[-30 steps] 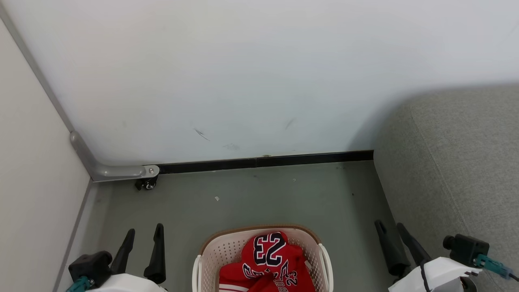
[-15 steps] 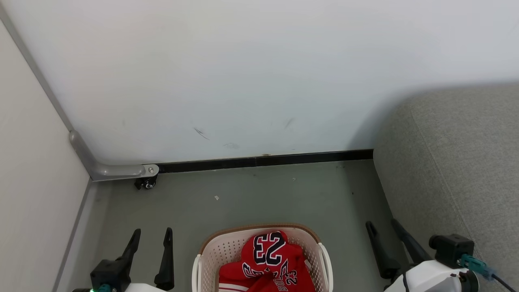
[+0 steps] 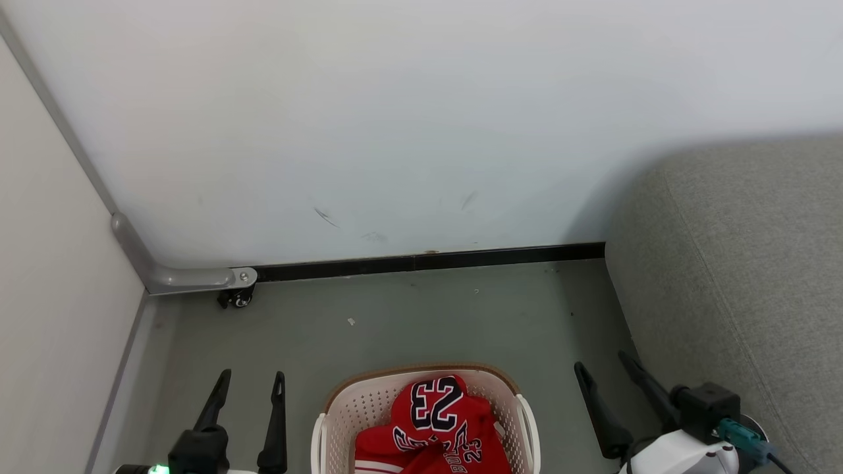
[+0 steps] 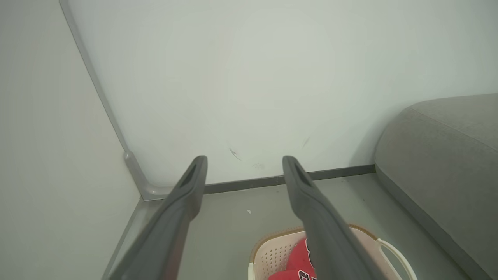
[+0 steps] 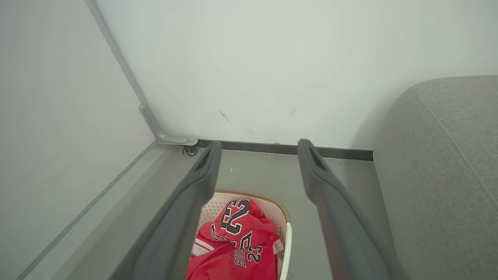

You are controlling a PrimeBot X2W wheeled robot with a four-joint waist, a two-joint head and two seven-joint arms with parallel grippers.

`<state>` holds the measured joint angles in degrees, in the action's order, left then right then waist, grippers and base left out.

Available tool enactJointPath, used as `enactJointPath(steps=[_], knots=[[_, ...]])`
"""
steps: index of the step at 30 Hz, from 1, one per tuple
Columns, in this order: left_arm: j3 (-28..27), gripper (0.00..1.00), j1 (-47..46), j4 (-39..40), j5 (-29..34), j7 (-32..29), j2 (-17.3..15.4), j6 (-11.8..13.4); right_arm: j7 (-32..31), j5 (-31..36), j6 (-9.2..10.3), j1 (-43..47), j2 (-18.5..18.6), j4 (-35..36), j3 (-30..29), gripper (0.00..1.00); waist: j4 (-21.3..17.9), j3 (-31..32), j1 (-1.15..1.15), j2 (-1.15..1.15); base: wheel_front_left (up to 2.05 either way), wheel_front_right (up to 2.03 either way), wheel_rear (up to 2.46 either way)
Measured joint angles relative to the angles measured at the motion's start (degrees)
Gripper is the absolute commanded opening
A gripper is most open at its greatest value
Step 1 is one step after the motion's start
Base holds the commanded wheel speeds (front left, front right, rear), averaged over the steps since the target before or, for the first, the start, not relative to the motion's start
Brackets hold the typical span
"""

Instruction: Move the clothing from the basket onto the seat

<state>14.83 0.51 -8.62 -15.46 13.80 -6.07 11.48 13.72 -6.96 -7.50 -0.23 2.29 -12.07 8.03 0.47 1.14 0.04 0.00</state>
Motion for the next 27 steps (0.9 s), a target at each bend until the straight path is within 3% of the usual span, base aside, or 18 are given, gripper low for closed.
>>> enactJointPath(steps=[27], knots=[[-0.6,1.0,-0.2,-3.3,0.4,0.5,-0.3,0.2,0.5,1.0,0.0,0.1,0.0,0.5,0.2,1.0,-0.5,-0.1,-0.01,0.0,0.0,0.0,0.0]])
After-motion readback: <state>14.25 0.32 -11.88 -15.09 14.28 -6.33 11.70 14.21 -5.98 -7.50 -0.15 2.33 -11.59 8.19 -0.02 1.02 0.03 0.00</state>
